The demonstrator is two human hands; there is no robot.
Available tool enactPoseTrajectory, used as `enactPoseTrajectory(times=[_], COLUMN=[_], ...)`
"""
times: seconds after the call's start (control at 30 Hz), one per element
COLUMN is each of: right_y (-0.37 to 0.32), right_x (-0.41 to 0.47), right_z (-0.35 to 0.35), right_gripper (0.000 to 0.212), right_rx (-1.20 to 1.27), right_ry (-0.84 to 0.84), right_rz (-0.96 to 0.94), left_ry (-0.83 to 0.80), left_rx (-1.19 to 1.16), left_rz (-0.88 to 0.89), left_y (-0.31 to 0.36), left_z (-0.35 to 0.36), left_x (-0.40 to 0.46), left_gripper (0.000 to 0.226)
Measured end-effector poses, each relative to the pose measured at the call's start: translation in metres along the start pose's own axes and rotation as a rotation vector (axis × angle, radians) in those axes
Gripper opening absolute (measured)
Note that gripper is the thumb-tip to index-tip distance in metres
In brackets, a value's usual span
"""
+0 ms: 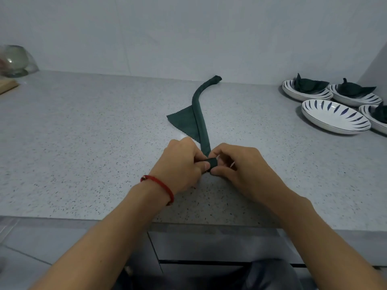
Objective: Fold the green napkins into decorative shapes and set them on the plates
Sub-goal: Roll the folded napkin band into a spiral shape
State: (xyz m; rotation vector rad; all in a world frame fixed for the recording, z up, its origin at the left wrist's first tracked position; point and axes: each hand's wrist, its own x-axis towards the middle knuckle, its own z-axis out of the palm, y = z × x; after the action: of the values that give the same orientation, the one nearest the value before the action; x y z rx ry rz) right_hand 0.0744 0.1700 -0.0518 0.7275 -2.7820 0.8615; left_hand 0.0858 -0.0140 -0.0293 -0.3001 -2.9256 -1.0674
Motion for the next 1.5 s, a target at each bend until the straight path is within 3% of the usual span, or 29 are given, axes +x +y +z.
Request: enactPoseTrajectory(times=[0.13,0.27,0.37,0.47,0.57,0.77,0.9,1.03,1.1,1.27,1.5], right_y=[0.000,0.000,-0.001,-0.002,0.001,0.002,0.005,0.002,0.003,0.003,0.005], right_x=[0.011,0.015,0.010,0.008,0.012,0.032,0.036,0.029,0.030,0.046,0.058], right_z=[-0.005,-0.009,-0.006,-0.001,0.001,-0.007,-0.006,0.001,0.002,-0.006,-0.013], right_gripper=[0.015,0.017,0.017,0.032,0.025,0.018,0.023,0.034,0.030,0.014,0.019], right_rx=[-0.044,-0.020,-0.045,0.009,-0.007,-0.062,-0.045,0.002,0.000,-0.011,0.055], right_ry=[-0.040,-0.051,-0.021,0.008,0.026,-0.062,-0.061,-0.005,0.032,-0.033,-0.069], right_rz=[-0.018,-0.008,-0.002,0.017,0.013,0.016,0.017,0.025,0.014,0.052,0.105], left_ry=[0.110,0.190,0.141,0.069,0.045,0.243,0.208,0.080,0.032,0.149,0.145], left_rx=[0.083,-0.048,-0.079,-0.083,-0.086,-0.057,-0.083,-0.112,-0.135,-0.106,-0.169], left_rz=[0.069,0.042,0.003,-0.035,-0.053,0.033,0.008,-0.080,-0.119,-0.063,-0.069], left_y=[-0.002,-0.003,-0.002,-0.003,-0.004,-0.005,-0.008,-0.005,-0.004,-0.007,-0.010], left_z=[0.010,0.011,0.008,0.002,0.002,0.013,0.009,-0.005,-0.009,0.003,-0.001], left_x=[-0.004,-0.006,-0.002,0.005,0.008,0.006,0.013,0.026,0.032,0.030,0.034], left_gripper=[0.018,0.007,0.009,0.017,0.026,0.010,0.010,0.019,0.023,0.009,0.016])
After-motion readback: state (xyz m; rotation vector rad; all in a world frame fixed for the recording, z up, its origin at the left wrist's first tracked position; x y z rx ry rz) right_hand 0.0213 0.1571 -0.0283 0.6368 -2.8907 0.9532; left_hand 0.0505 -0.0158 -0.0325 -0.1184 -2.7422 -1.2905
